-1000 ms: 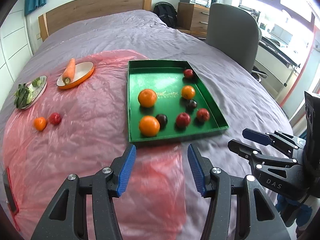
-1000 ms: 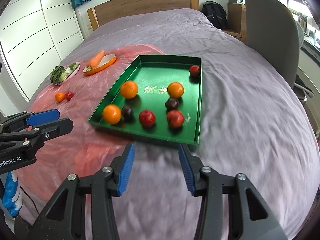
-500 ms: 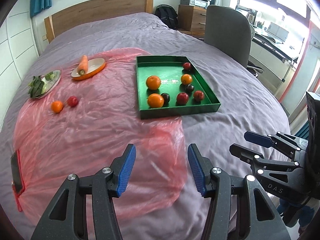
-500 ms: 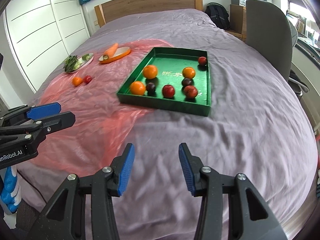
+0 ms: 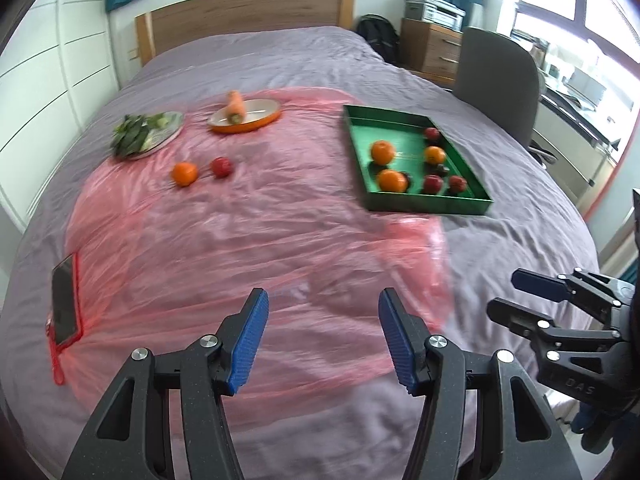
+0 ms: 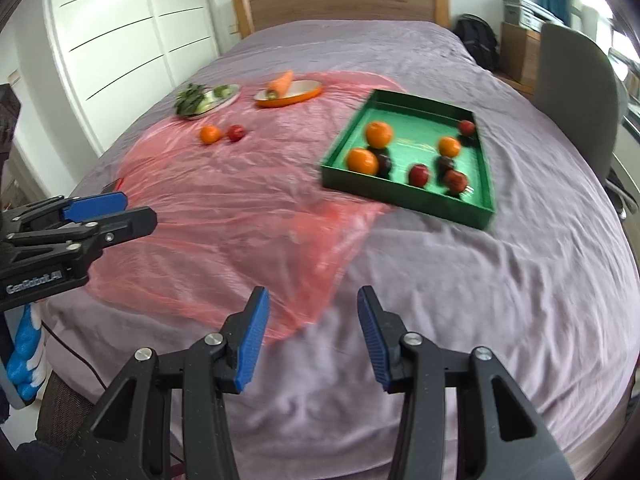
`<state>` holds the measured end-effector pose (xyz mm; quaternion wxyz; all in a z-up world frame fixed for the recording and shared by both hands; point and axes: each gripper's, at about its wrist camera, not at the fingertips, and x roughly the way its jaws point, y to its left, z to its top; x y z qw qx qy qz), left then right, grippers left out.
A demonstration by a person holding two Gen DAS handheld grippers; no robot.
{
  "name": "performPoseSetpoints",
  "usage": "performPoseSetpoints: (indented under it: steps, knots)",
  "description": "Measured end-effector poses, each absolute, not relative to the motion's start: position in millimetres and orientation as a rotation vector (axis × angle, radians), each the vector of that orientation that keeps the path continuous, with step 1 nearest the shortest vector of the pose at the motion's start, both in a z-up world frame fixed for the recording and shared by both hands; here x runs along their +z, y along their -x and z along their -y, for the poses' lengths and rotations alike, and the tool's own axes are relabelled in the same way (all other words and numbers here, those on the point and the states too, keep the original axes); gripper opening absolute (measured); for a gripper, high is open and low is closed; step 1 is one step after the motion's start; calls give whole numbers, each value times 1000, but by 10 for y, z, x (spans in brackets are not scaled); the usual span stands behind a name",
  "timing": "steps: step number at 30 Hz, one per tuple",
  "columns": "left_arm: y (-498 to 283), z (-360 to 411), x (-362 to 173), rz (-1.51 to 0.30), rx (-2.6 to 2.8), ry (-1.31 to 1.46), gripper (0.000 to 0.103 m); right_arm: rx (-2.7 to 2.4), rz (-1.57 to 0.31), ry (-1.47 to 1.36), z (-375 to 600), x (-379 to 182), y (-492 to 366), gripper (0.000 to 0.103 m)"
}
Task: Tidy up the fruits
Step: 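Move both open tools toward the last orange and red apple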
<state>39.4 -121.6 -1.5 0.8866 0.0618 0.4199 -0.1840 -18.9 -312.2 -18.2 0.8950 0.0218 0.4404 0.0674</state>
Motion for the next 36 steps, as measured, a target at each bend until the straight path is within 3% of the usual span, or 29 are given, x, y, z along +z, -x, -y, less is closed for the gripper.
performPoseSetpoints:
  steps: [16, 36]
  knots:
    - [-918, 340, -202, -905, -202, -40, 51, 320, -921, 22, 2358, -145, -322, 83]
    - [-2243, -7, -556, -942, -156, 7, 51, 476, -971, 50, 1799, -513, -1794, 83]
